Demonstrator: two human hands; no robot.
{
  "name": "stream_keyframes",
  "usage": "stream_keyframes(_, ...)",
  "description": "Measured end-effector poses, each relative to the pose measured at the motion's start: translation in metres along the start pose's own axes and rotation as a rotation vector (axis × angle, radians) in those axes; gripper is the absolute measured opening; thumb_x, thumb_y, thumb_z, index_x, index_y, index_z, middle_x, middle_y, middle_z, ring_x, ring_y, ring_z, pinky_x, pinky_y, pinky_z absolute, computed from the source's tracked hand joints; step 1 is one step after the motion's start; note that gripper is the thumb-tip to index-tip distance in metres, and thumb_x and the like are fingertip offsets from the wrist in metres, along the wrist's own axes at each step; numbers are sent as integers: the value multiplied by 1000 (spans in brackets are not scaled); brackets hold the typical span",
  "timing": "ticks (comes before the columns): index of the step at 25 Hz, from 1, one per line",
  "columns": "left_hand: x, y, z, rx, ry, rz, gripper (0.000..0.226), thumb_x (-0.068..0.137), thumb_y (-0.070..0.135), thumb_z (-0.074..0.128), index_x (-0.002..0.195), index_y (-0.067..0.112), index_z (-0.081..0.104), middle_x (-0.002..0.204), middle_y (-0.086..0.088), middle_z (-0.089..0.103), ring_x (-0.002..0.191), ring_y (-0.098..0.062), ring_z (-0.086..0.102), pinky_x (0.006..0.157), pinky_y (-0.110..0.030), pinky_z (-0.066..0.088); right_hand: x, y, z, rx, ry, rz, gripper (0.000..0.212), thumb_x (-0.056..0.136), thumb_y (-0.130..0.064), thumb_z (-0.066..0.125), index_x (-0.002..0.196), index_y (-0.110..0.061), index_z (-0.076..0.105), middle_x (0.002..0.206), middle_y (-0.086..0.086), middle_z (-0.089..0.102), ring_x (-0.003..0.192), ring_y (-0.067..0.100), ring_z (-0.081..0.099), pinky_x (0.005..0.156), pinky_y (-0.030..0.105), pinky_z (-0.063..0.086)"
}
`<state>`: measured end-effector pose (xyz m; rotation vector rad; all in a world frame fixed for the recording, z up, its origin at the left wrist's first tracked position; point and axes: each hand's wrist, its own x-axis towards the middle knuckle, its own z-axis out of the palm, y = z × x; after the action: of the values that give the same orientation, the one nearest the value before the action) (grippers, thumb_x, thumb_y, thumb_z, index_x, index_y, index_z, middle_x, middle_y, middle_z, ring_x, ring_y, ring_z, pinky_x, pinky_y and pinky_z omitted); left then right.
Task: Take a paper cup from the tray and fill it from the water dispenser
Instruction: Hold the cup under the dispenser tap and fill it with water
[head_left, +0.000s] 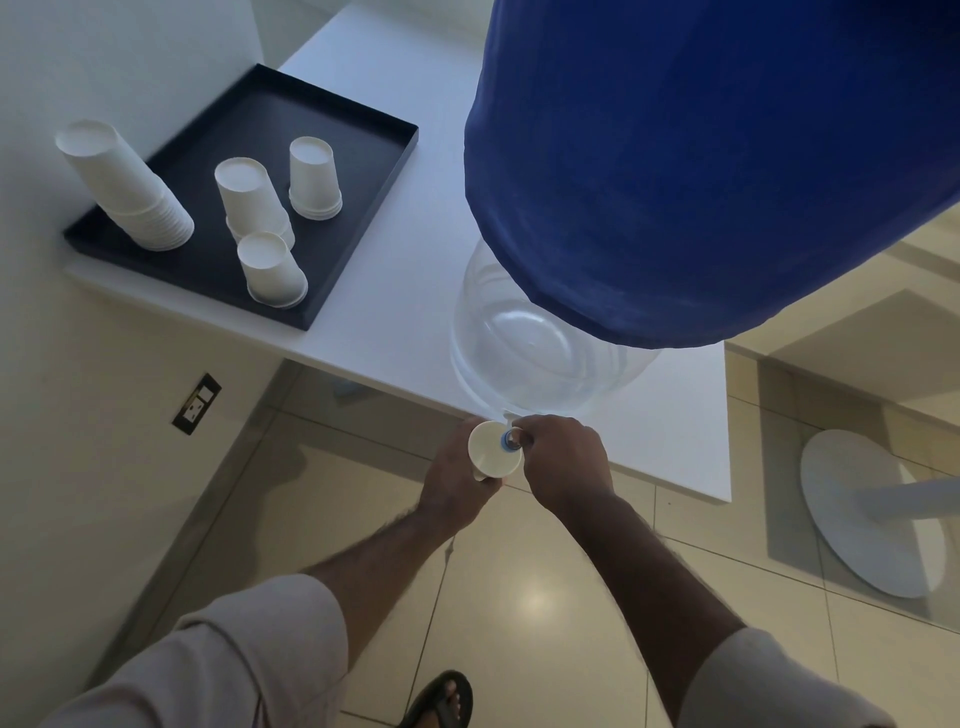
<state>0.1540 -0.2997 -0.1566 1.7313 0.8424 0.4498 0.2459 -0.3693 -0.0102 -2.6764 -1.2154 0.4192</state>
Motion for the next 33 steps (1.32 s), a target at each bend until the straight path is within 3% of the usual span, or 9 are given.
stream_keyframes(4, 1, 0, 0, -6, -1, 2, 63, 68, 12, 87, 119, 31, 56, 109, 10, 67, 99, -11, 64, 86, -44, 59, 0, 0, -1, -6, 6, -11, 28, 89, -9, 53, 103, -22, 73, 93, 3, 74, 76, 25, 56, 74, 29, 32)
stream_keyframes(8, 3, 0, 0, 13, -13, -8, 61, 68, 13, 87, 119, 31, 57, 110, 10, 67, 99, -11, 64, 85, -44, 59, 0, 0, -2, -19, -3, -4, 24, 87, -6, 52, 87, -22, 70, 71, -1, 60, 68, 26, 47, 71, 29, 28)
stream_keyframes(18, 2, 1, 0, 35, -12, 0, 60, 70, 15, 87, 118, 30, 56, 110, 9, 66, 99, -13, 64, 84, -46, 59, -2, -1, -3, 32, 6, -4, 25, 90, -8, 51, 95, -20, 72, 83, 4, 70, 68, 22, 46, 74, 29, 29)
stream_keyframes(23, 3, 2, 0, 40, -14, -6, 62, 69, 17, 88, 119, 31, 55, 111, 9, 66, 99, -12, 64, 84, -44, 60, -2, -2, -4, 3, 3, -9, 23, 89, -5, 51, 87, -19, 70, 70, -2, 56, 66, 24, 45, 72, 29, 27)
stream_keyframes(33, 1, 4, 0, 21, -22, -6, 62, 68, 14, 87, 119, 29, 56, 110, 7, 66, 98, -15, 64, 85, -46, 58, -4, -1, -4, -3, 11, -28, 23, 87, -5, 52, 77, -24, 61, 65, -4, 52, 63, 24, 43, 72, 29, 28)
